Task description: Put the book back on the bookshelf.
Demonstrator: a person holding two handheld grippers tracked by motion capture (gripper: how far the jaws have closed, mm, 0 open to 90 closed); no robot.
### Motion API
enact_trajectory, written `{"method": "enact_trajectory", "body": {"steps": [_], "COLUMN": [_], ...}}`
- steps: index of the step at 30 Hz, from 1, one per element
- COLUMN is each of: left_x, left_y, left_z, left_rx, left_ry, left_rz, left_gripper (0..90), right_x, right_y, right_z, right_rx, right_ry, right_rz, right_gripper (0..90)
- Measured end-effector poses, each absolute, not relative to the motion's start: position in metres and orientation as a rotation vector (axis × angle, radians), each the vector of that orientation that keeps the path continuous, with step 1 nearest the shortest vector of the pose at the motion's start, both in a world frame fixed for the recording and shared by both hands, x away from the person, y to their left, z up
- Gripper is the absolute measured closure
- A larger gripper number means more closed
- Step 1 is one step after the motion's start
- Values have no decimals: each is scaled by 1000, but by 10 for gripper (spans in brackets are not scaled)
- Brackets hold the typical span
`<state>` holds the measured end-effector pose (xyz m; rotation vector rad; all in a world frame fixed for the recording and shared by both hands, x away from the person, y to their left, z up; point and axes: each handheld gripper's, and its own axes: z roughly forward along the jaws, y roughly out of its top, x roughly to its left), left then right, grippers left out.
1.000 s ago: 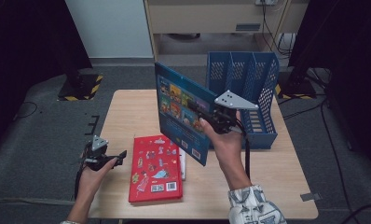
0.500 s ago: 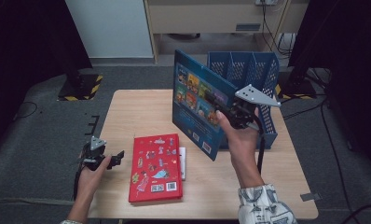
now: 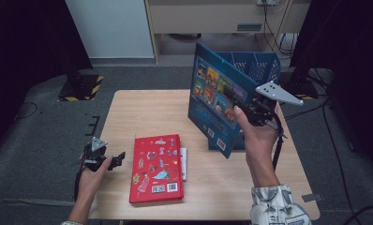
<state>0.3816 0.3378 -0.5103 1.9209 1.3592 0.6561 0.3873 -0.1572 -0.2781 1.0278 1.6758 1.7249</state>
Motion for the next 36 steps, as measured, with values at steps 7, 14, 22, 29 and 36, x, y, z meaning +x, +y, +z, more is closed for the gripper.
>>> {"method": "enact_trajectory", "body": {"steps": [7,14,22,29,36], "left_x": [382,382,382,382,382], "left_y": [338,338,338,339,337], "left_z": [-510,-510,-509,-507,-508], "left_rx": [1921,1924,1918,1910,1909], "left_ry": [1360,1359,1358,1358,1355], "left_rz": [663,666,676,694,694], "left_gripper": [40,40,40,40,40], "right_x": [385,384,392,413,438], "right_y": [-178,-194,-202,-198,-191], "right_z": [-276,-276,-277,-279,-279], "right_rx": [1061,1090,1127,1150,1169], "right_ry": [1633,1610,1591,1593,1583], "right_rz": [1698,1647,1598,1549,1515], "right_gripper": [832,832,832,831,832]}}
